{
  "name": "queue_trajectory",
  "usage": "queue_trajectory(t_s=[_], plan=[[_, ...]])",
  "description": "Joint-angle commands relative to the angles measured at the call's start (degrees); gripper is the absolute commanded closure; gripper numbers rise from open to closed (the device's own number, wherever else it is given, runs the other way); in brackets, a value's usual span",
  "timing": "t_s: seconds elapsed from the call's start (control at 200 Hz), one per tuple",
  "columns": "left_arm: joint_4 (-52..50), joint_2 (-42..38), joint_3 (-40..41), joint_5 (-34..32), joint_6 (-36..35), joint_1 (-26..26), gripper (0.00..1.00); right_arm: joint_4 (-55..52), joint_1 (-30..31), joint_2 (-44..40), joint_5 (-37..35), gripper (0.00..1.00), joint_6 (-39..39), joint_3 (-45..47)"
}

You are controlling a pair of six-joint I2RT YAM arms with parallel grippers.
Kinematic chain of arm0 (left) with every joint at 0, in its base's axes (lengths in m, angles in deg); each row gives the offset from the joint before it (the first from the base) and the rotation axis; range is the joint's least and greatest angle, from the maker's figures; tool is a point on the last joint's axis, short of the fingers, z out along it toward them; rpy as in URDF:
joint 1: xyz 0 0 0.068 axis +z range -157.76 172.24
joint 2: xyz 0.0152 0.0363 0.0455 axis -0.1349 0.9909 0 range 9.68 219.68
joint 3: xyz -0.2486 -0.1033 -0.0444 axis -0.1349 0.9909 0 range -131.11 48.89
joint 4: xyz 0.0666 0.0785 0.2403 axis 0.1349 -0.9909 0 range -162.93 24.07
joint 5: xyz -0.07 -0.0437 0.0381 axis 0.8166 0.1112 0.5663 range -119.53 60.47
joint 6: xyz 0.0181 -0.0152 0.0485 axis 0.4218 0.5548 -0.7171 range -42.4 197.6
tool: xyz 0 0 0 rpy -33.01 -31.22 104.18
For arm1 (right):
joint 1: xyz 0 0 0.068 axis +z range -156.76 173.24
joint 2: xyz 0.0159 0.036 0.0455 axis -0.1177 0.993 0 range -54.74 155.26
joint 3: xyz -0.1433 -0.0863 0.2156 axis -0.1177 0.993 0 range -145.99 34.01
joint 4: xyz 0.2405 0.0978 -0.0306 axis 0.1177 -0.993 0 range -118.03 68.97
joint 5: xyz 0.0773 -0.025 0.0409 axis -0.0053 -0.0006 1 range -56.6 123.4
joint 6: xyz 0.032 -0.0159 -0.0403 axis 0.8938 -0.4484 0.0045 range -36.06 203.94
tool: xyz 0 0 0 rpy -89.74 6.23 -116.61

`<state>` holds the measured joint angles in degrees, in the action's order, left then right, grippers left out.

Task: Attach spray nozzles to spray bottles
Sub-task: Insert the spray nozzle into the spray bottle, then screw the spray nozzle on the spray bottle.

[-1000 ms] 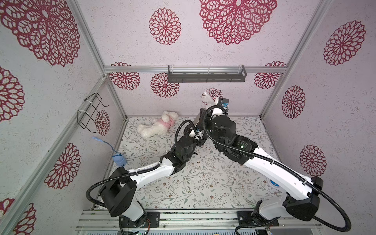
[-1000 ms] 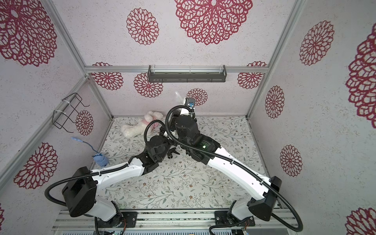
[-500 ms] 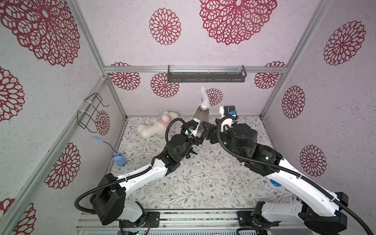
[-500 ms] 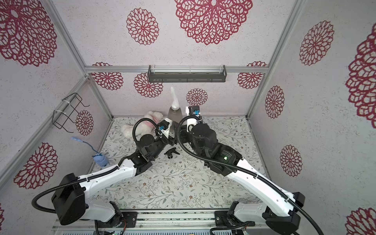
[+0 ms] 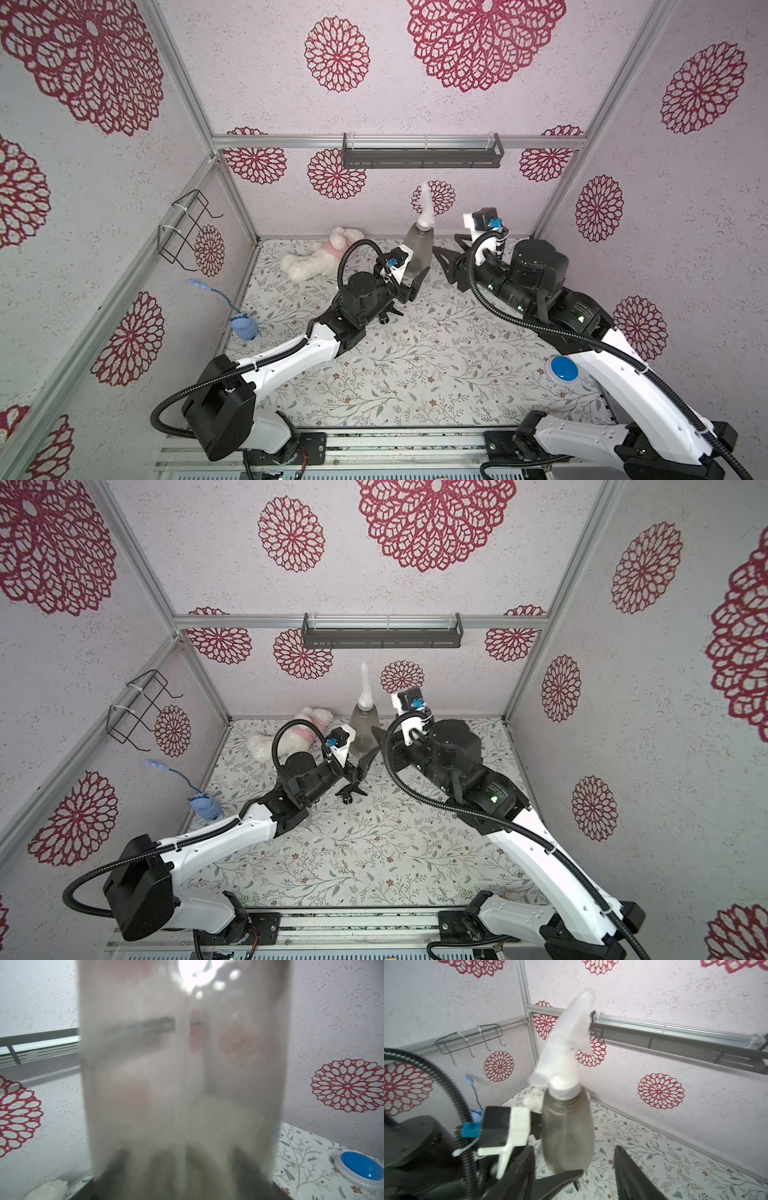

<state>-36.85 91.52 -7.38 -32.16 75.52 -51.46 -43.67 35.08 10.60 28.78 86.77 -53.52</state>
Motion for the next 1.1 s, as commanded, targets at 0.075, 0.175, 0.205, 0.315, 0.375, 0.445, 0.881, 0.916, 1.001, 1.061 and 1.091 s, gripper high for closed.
queue_trajectory(t_s=[0.075, 0.175, 0.205, 0.315, 0.375, 0.445, 0.881, 0.916, 1.001, 1.061, 1.091], plan=[[-0.5, -2.3, 0.0, 4.6, 0.8, 0.4, 0.51, -0.6, -1.9, 2.8, 13.2, 0.35, -5.1, -5.8], [-1.5, -2.4, -0.3, 6.1, 0.8, 0.4, 0.51, -0.7, -2.2, 3.7, 15.6, 0.35, -6.2, -7.3], [-1.7, -2.4, -0.3, 6.5, 0.8, 0.4, 0.50, -0.3, -2.3, 4.0, 15.5, 0.35, -6.2, -7.6], [-1.6, -2.6, -0.2, 7.4, 1.2, 0.4, 0.51, 1.0, -2.6, 5.6, 14.1, 0.38, -6.2, -9.0], [-1.6, -2.6, -0.2, 8.1, 1.6, 0.4, 0.51, 1.4, -2.9, 6.5, 14.1, 0.40, -5.9, -9.6], [-1.7, -2.7, -0.2, 8.3, 1.7, 0.4, 0.51, 2.3, -3.1, 7.1, 13.9, 0.45, -5.4, -9.6], [-2.6, -1.8, -1.8, 6.3, 1.2, 0.3, 0.51, 5.4, -2.6, 7.6, 11.0, 0.75, 0.4, -6.8], [-2.5, -1.7, -2.1, 5.6, 1.3, 0.2, 0.51, 5.9, -2.1, 7.5, 9.5, 0.76, 0.9, -5.8], [-2.3, -1.0, -3.3, 3.0, 1.2, -0.1, 0.51, 9.4, -0.4, 6.6, 4.0, 0.76, 3.2, -1.6], [-2.0, -0.3, -4.3, 0.8, 1.0, -0.5, 0.51, 11.4, 2.1, 6.2, -3.2, 0.76, 4.8, 0.7], [-1.7, 0.1, -4.8, -0.4, 0.6, -0.8, 0.51, 12.2, 3.9, 6.4, -7.7, 0.77, 5.1, 1.5]])
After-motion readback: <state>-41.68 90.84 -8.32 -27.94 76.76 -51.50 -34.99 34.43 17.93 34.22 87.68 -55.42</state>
